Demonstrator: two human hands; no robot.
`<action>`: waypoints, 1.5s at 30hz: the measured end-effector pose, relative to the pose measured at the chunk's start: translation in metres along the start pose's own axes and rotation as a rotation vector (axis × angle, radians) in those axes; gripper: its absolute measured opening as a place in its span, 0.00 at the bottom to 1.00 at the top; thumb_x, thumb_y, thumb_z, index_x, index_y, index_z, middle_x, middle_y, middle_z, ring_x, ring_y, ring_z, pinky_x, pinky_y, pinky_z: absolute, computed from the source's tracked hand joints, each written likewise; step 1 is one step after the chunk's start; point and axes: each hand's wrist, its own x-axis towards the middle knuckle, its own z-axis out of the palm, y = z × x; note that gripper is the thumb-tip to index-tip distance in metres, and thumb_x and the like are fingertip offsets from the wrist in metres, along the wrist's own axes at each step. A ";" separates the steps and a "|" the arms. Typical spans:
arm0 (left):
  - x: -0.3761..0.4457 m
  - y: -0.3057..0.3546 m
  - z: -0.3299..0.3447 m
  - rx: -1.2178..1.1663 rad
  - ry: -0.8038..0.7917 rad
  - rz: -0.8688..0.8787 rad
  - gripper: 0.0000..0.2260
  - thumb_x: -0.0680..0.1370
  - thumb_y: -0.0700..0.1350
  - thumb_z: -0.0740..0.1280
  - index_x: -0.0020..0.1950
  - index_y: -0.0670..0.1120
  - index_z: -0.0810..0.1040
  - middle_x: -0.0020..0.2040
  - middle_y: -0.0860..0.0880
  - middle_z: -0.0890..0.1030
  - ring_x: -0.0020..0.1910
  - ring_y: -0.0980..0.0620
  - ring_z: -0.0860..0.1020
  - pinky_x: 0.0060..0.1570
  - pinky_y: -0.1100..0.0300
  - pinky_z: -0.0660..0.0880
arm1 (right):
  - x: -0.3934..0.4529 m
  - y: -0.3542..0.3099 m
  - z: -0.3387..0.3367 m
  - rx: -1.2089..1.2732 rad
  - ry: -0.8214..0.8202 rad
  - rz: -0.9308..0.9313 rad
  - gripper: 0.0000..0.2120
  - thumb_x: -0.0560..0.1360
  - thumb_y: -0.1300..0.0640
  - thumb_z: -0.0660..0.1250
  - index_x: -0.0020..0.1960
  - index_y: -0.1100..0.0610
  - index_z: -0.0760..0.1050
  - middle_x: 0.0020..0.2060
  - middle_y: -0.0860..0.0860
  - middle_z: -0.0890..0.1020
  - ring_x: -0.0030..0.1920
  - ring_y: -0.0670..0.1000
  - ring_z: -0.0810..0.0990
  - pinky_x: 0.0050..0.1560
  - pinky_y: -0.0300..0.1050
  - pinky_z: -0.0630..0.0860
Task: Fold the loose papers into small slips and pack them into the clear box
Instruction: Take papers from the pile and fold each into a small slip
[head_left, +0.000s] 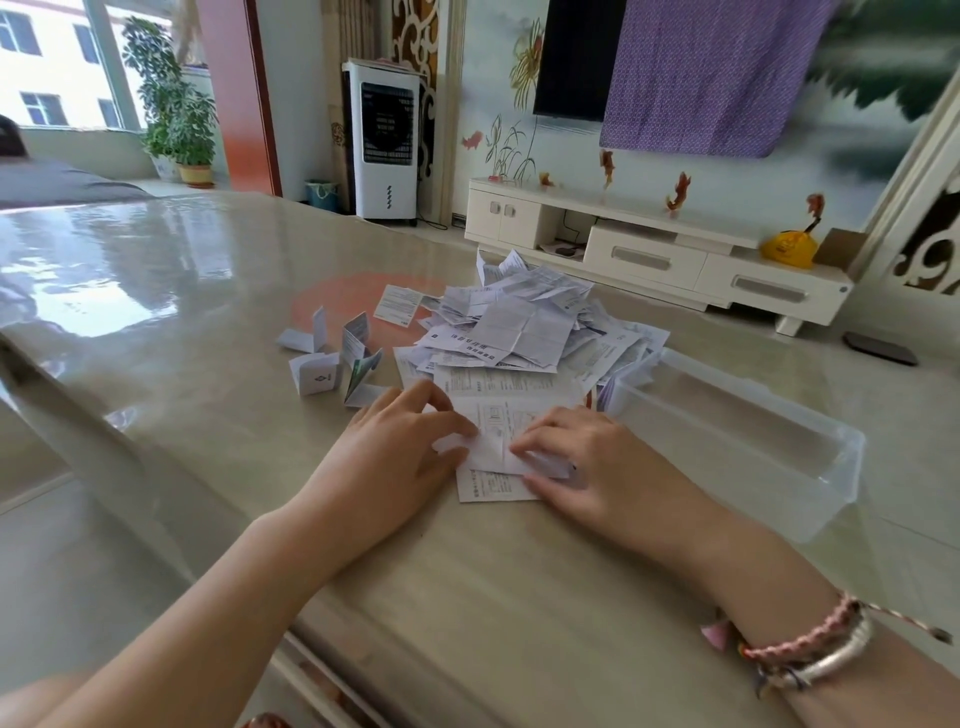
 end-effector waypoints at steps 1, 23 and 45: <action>0.000 0.000 -0.001 -0.006 -0.018 0.002 0.12 0.77 0.58 0.65 0.60 0.60 0.78 0.56 0.60 0.71 0.57 0.54 0.70 0.61 0.57 0.67 | 0.000 -0.001 0.000 -0.020 0.008 -0.005 0.11 0.76 0.50 0.66 0.56 0.51 0.79 0.52 0.46 0.79 0.53 0.48 0.77 0.59 0.47 0.72; 0.001 0.031 0.006 -0.429 0.158 0.038 0.09 0.75 0.52 0.70 0.54 0.54 0.81 0.48 0.63 0.79 0.46 0.64 0.79 0.45 0.68 0.73 | 0.002 -0.022 -0.006 0.459 0.193 0.155 0.07 0.76 0.59 0.69 0.47 0.48 0.82 0.43 0.40 0.83 0.47 0.36 0.78 0.45 0.26 0.67; -0.001 -0.026 -0.023 -0.151 0.188 -0.378 0.11 0.77 0.37 0.61 0.43 0.52 0.77 0.47 0.53 0.74 0.48 0.48 0.72 0.45 0.56 0.70 | 0.031 -0.011 -0.007 0.054 0.167 0.270 0.11 0.78 0.54 0.63 0.59 0.53 0.75 0.59 0.45 0.73 0.63 0.45 0.66 0.56 0.33 0.58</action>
